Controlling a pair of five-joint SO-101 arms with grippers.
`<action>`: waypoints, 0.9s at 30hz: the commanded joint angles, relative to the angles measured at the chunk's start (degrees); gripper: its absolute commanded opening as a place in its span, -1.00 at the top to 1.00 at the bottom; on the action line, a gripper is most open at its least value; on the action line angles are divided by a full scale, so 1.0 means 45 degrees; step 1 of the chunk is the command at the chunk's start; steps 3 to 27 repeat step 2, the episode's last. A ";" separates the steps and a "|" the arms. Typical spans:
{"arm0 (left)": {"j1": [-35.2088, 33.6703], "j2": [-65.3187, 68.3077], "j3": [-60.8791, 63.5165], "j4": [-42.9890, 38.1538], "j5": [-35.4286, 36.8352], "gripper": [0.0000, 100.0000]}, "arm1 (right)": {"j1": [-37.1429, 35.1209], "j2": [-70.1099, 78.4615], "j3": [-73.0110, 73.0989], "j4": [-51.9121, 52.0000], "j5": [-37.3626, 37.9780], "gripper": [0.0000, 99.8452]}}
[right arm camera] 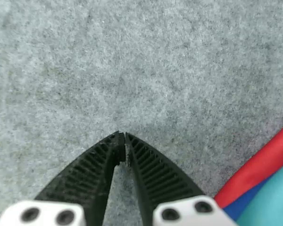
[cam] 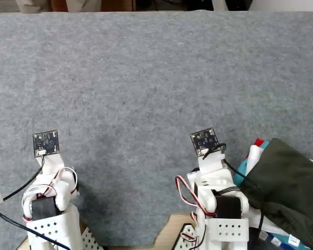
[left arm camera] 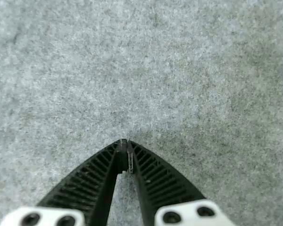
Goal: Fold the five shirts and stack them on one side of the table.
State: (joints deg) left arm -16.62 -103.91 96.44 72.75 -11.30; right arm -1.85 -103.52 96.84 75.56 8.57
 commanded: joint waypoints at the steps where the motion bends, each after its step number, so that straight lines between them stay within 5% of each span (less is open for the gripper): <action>1: -0.0039 -0.0068 0.0098 0.0039 -0.0059 0.96 | -0.0029 -0.1436 -0.0029 0.0078 0.0098 0.99; 27: -0.0039 -0.0068 0.0098 0.0039 -0.0059 0.96 | -0.0029 -0.1436 -0.0029 0.0078 0.0098 0.99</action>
